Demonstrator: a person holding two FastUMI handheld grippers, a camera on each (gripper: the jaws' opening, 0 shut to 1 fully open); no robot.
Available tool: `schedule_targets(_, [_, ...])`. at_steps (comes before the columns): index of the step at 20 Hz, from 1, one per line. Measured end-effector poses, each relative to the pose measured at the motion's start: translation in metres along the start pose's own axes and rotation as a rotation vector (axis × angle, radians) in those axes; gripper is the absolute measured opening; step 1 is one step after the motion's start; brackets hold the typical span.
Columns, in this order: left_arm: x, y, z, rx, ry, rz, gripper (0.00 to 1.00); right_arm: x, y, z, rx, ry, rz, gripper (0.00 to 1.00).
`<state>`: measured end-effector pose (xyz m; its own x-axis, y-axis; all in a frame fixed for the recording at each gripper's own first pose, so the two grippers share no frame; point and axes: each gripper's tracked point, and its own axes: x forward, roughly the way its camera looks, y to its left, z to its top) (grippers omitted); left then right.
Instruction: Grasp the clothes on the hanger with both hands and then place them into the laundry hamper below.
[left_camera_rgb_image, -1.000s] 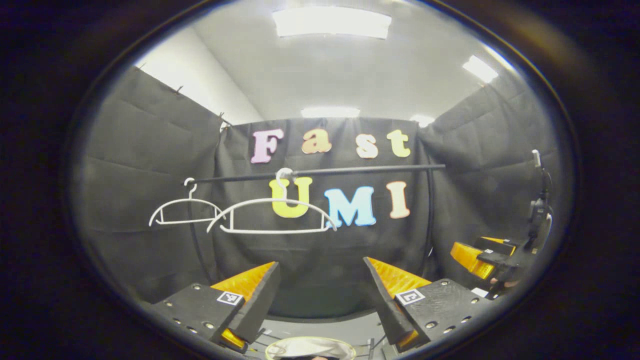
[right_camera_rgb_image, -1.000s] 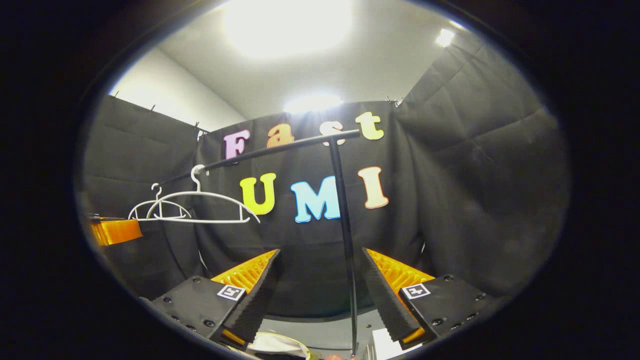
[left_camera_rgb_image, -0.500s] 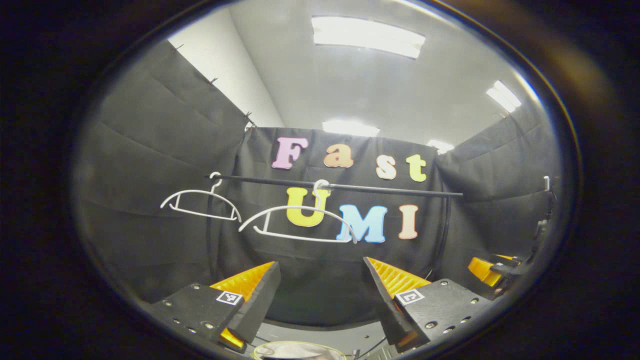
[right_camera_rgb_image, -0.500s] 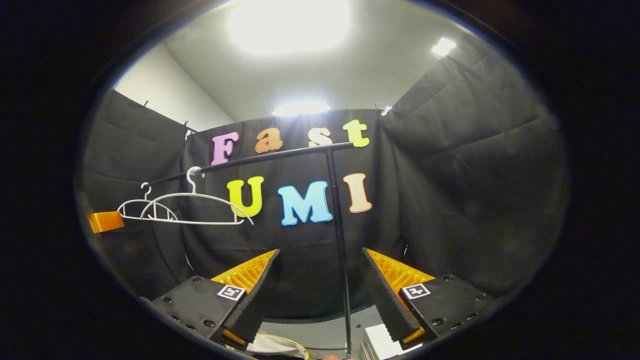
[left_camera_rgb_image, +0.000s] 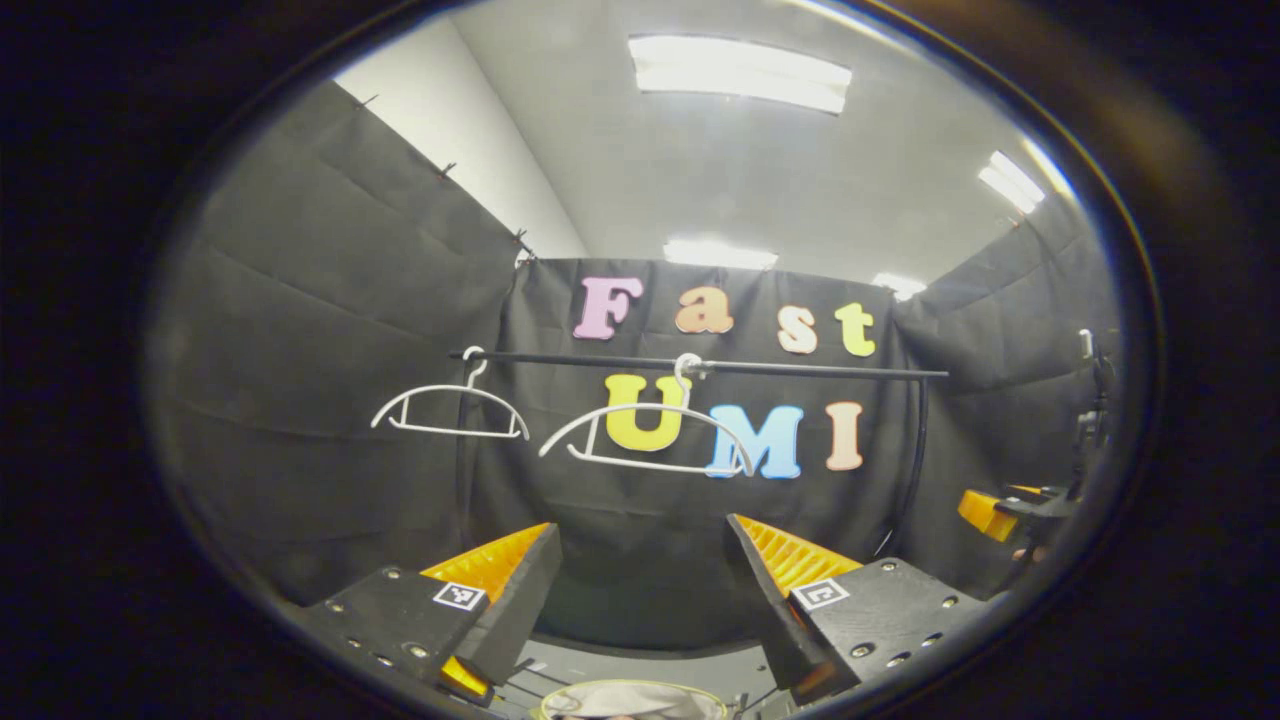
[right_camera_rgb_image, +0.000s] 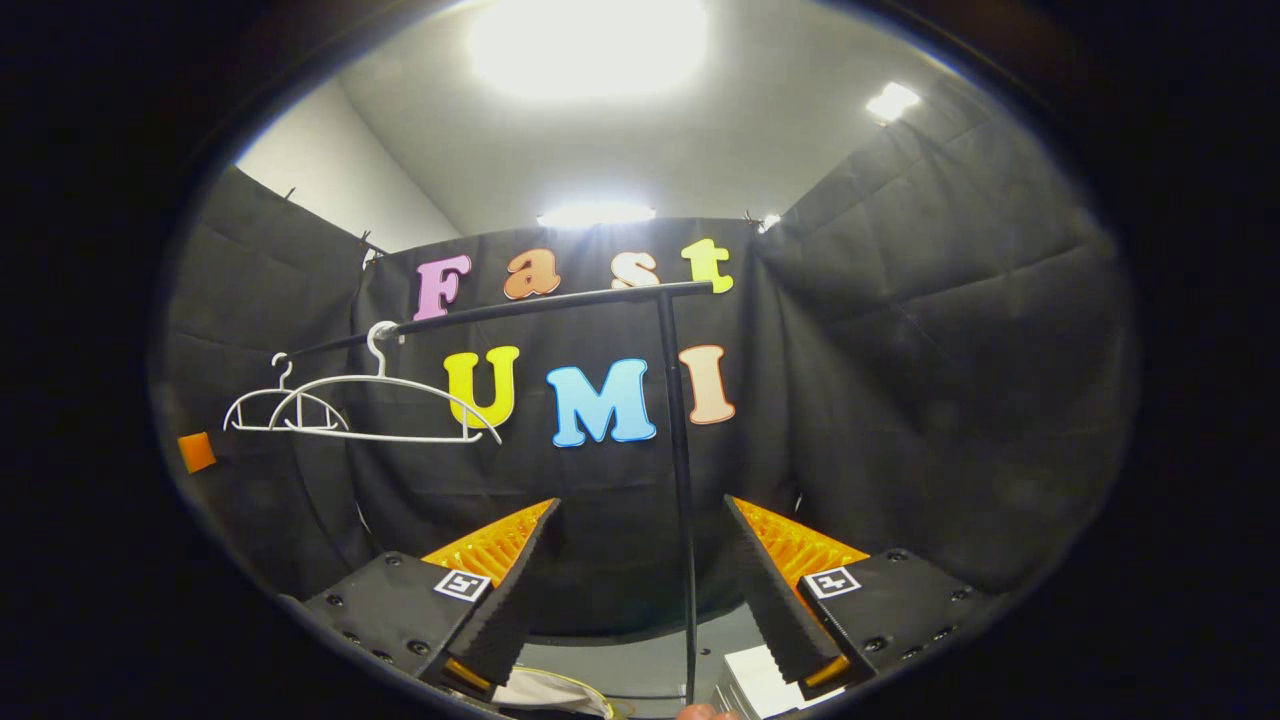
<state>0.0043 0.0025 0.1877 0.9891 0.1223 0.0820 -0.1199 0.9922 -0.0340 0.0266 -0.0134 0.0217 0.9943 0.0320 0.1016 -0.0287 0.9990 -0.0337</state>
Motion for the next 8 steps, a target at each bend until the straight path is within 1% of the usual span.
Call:
schedule_targets(1, [0.000, 0.002, -0.004, 0.002, 0.010, 0.004, 0.94, 0.000, 0.003, -0.002, -0.004, 0.010, 0.006, 0.98])
schedule_targets(2, [-0.002, 0.003, -0.007, 0.005, 0.017, 0.005, 0.94, -0.001, 0.007, -0.005, 0.000, 0.027, 0.014, 0.93])
schedule_targets(4, [-0.005, 0.002, -0.009, 0.014, 0.023, 0.003, 0.94, -0.004, 0.015, -0.012, 0.001, 0.047, 0.030, 0.93])
schedule_targets(5, [-0.006, 0.002, -0.008, 0.019, 0.021, 0.002, 0.94, -0.004, 0.017, -0.013, -0.008, 0.052, 0.032, 0.98])
schedule_targets(8, [-0.005, 0.000, -0.013, 0.043, 0.027, -0.004, 0.94, -0.001, 0.024, -0.022, -0.039, 0.075, 0.039, 1.00])
